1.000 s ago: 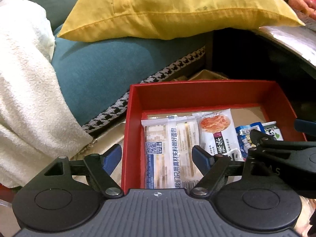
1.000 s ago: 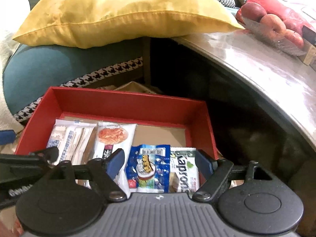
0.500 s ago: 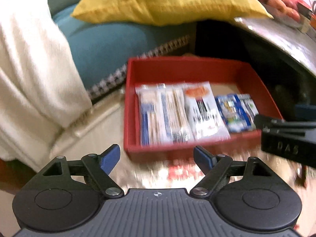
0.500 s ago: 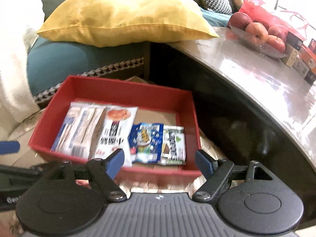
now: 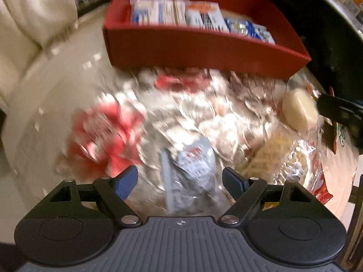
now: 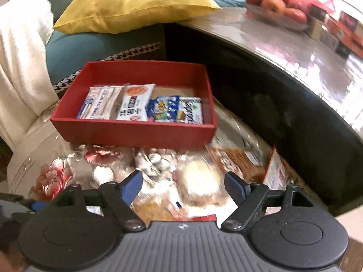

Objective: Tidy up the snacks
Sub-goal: 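Grasp the small white sachet with the left tool while the right tool grasps the yellow cracker bag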

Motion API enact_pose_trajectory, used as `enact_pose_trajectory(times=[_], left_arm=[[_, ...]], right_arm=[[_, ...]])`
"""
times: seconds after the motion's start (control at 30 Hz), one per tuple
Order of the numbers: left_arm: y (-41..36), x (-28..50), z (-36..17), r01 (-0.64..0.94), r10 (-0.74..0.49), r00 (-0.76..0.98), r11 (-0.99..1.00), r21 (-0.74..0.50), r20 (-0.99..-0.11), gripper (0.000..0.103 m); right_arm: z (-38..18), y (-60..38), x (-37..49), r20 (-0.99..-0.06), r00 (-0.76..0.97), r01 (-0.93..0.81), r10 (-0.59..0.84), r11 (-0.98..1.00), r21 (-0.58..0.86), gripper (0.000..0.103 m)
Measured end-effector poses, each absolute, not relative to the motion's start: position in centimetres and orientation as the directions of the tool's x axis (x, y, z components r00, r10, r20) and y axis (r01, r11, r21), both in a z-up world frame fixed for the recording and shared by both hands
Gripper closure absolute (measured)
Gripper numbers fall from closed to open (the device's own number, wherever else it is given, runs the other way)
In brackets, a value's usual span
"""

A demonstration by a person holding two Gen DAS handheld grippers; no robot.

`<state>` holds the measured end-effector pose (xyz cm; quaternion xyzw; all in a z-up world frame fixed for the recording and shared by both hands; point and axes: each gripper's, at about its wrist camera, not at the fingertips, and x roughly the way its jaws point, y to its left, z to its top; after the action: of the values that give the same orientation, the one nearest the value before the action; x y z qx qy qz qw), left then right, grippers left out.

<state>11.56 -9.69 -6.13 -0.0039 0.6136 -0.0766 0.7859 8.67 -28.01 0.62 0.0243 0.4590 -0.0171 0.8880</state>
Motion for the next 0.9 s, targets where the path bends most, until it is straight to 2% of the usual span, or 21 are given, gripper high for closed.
enact_pose_trajectory(times=[0.23, 0.3, 0.33, 0.37, 0.4, 0.57, 0.77, 0.9], left_arm=[[-11.6, 11.4, -7.7, 0.080, -0.019, 0.277, 0.997, 0.003, -0.961, 0.020], [-11.7, 11.2, -7.7, 0.116, -0.017, 0.296, 0.993, 0.019, -0.955, 0.025], [-11.5, 11.2, -7.6, 0.128, -0.020, 0.299, 0.992, 0.019, -0.954, 0.029], [-11.1, 11.2, -7.5, 0.129, -0.022, 0.296, 0.991, 0.017, -0.955, 0.038], [-10.8, 11.3, -7.2, 0.129, -0.016, 0.294, 0.991, 0.023, -0.956, 0.040], [-8.4, 11.6, -6.6, 0.102, 0.056, 0.295, 0.991, 0.089, -0.954, 0.041], [-6.1, 11.6, -6.5, 0.073, 0.007, 0.300, 0.997, 0.031, -0.954, 0.041], [-5.1, 11.9, -6.7, 0.053, -0.044, 0.280, 0.998, -0.030, -0.959, 0.040]], right_arm=[[0.9, -30.0, 7.4, -0.816, 0.577, 0.061, 0.040, 0.994, 0.092, 0.027], [0.9, -30.3, 7.2, -0.819, 0.571, 0.059, 0.057, 0.992, 0.110, 0.027], [0.8, -30.4, 7.2, -0.822, 0.565, 0.058, 0.067, 0.991, 0.120, 0.027], [0.7, -30.4, 7.1, -0.824, 0.561, 0.058, 0.076, 0.990, 0.130, 0.027], [0.6, -30.4, 7.0, -0.827, 0.557, 0.059, 0.083, 0.989, 0.138, 0.027], [-0.2, -30.1, 6.9, -0.843, 0.512, 0.072, 0.164, 0.970, 0.232, 0.027], [-2.1, -28.6, 6.4, -0.862, 0.443, 0.085, 0.248, 0.945, 0.316, 0.027], [-3.7, -26.6, 7.9, -0.885, 0.387, 0.091, 0.259, 0.945, 0.316, 0.022]])
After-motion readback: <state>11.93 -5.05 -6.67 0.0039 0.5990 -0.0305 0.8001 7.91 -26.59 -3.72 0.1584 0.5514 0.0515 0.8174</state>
